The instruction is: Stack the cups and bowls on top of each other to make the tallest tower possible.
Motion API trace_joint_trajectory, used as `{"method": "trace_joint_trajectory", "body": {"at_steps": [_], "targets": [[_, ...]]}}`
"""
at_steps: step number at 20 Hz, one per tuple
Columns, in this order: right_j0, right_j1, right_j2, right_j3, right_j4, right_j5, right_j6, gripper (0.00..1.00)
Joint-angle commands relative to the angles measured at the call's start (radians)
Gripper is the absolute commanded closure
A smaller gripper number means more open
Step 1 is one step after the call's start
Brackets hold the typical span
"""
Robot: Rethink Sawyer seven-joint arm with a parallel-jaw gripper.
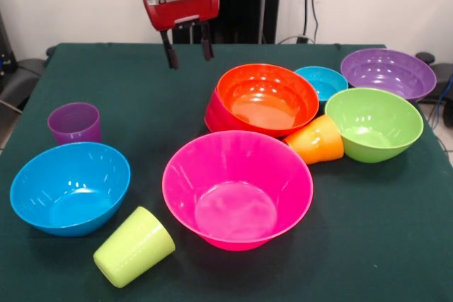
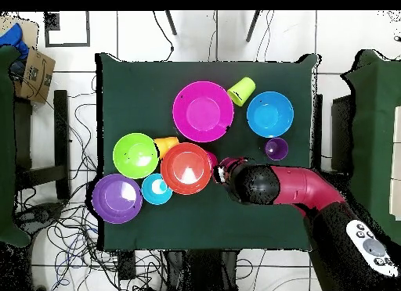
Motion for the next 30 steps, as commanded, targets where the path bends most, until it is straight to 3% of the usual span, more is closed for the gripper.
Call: {"method": "trace_joint_trajectory", "body": {"at_steps": [1,10,14,24,28,30], "targets": [[-0.037,-0.029,0.075,0.018,-0.118,0.040,-0.167,0.00],[-0.047,-0.017,0.098,0.005,-0.139,0.070,-0.146,0.00],[-0.046,-0.053,0.118,0.016,-0.128,0.087,-0.137,0.00],[-0.060,-0.195,0.208,0.013,0.016,0.225,-0.109,0.00],[-0.038,-0.275,0.220,-0.012,0.077,0.303,-0.088,0.00],[-0.013,-0.304,0.204,-0.032,0.102,0.314,-0.031,0.00]]}}
